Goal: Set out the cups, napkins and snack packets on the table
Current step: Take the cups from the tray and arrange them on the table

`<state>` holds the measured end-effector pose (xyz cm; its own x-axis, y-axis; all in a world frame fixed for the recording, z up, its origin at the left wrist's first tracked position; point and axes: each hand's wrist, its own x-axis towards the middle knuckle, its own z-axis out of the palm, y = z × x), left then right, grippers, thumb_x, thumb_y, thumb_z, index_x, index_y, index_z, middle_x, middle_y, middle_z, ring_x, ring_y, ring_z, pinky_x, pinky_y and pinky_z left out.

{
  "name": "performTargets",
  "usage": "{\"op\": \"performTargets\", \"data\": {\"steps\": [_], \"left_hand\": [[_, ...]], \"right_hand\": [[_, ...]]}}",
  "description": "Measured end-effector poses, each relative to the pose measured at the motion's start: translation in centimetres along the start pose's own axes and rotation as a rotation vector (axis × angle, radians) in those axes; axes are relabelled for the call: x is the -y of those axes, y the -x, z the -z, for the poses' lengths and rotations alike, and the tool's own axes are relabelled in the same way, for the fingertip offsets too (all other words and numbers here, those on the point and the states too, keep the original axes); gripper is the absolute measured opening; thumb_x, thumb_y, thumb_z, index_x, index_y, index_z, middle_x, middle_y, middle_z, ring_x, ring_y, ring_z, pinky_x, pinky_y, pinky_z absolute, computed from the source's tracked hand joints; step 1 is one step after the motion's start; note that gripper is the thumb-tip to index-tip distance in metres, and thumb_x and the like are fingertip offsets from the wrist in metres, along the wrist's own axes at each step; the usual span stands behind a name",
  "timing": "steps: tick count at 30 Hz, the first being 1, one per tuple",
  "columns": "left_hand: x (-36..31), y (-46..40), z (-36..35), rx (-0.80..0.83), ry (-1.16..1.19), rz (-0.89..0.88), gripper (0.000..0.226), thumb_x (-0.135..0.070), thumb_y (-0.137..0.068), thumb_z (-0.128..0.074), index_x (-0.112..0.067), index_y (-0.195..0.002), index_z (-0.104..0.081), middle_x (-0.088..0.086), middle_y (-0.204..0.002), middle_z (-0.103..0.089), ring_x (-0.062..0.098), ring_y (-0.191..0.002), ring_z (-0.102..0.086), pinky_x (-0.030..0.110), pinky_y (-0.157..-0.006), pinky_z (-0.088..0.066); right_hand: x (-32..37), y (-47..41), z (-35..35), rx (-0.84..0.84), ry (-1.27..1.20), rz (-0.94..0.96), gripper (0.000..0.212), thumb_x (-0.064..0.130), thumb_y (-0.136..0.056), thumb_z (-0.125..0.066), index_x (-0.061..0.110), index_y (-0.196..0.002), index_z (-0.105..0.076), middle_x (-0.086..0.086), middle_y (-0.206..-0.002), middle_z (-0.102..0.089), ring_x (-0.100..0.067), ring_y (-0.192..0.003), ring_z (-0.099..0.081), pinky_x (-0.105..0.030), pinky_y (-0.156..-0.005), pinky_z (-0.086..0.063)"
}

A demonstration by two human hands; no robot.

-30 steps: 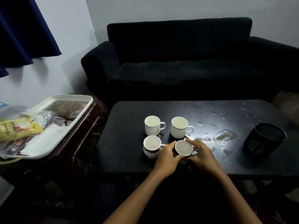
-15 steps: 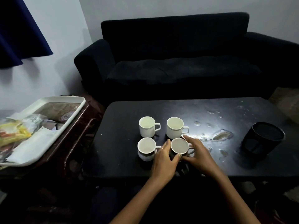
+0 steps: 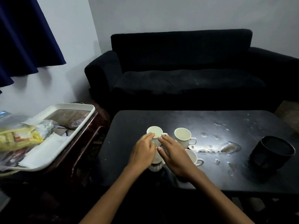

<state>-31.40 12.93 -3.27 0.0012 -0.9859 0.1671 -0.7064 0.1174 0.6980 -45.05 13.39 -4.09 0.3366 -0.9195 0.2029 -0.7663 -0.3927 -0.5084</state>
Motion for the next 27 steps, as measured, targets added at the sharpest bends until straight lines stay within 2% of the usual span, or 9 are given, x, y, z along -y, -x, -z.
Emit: {"op": "performTargets", "data": {"steps": [3, 5, 7, 10, 20, 27], "left_hand": [[1.5, -2.3, 0.6, 0.123, -0.079, 0.023, 0.048, -0.009, -0.095, -0.037, -0.012, -0.143, -0.040, 0.004, -0.152, -0.038, 0.018, -0.140, -0.034, 0.030, -0.116, -0.027], [2.2, -3.3, 0.7, 0.242, -0.129, 0.009, 0.051, -0.012, -0.097, -0.036, -0.013, -0.147, -0.032, 0.004, -0.156, -0.028, 0.019, -0.145, -0.022, 0.034, -0.120, -0.017], [2.7, -3.8, 0.5, 0.368, -0.193, -0.011, 0.052, -0.017, -0.100, -0.034, -0.013, -0.150, -0.022, 0.004, -0.160, -0.016, 0.020, -0.149, -0.008, 0.038, -0.120, -0.004], [3.3, -4.3, 0.1, 0.447, -0.306, -0.045, 0.056, -0.014, -0.098, -0.033, -0.013, -0.151, -0.015, 0.004, -0.161, -0.010, 0.022, -0.149, -0.002, 0.041, -0.119, 0.001], [4.9, -5.6, -0.5, 0.426, -0.469, -0.101, 0.067, -0.012, -0.094, -0.036, -0.014, -0.152, -0.004, 0.001, -0.162, -0.001, 0.020, -0.149, 0.004, 0.039, -0.120, 0.006], [5.9, -7.8, -1.7, 0.369, -0.555, -0.108, 0.072, -0.012, -0.092, -0.039, -0.013, -0.152, 0.001, 0.003, -0.162, 0.002, 0.020, -0.149, 0.004, 0.039, -0.119, 0.006]], "right_hand": [[-0.2, -2.2, -0.7, 0.102, 0.100, -0.035, 0.049, 0.037, -0.101, -0.028, 0.015, -0.145, -0.029, -0.003, -0.156, -0.023, -0.015, -0.146, -0.014, -0.035, -0.117, -0.011], [-0.4, -3.3, -1.0, 0.160, 0.145, -0.058, 0.050, 0.040, -0.101, -0.025, 0.015, -0.143, -0.030, -0.005, -0.157, -0.022, -0.017, -0.146, -0.014, -0.037, -0.116, -0.010], [-0.7, -4.1, -1.3, 0.203, 0.183, -0.054, 0.050, 0.043, -0.100, -0.023, 0.016, -0.140, -0.033, -0.006, -0.156, -0.023, -0.018, -0.145, -0.015, -0.038, -0.116, -0.010], [-1.0, -4.9, -1.6, 0.260, 0.222, -0.036, 0.050, 0.046, -0.099, -0.021, 0.016, -0.137, -0.036, -0.007, -0.152, -0.029, -0.017, -0.144, -0.018, -0.039, -0.115, -0.012], [-1.5, -6.9, -2.1, 0.383, 0.281, -0.053, 0.059, 0.048, -0.099, -0.017, 0.017, -0.149, -0.016, -0.006, -0.159, -0.012, -0.015, -0.147, -0.005, -0.045, -0.117, -0.007], [-2.2, -9.5, -2.7, 0.357, 0.302, -0.043, 0.052, 0.036, -0.102, -0.014, 0.013, -0.149, -0.014, -0.008, -0.159, -0.011, -0.017, -0.147, -0.004, -0.048, -0.115, -0.011]]}}
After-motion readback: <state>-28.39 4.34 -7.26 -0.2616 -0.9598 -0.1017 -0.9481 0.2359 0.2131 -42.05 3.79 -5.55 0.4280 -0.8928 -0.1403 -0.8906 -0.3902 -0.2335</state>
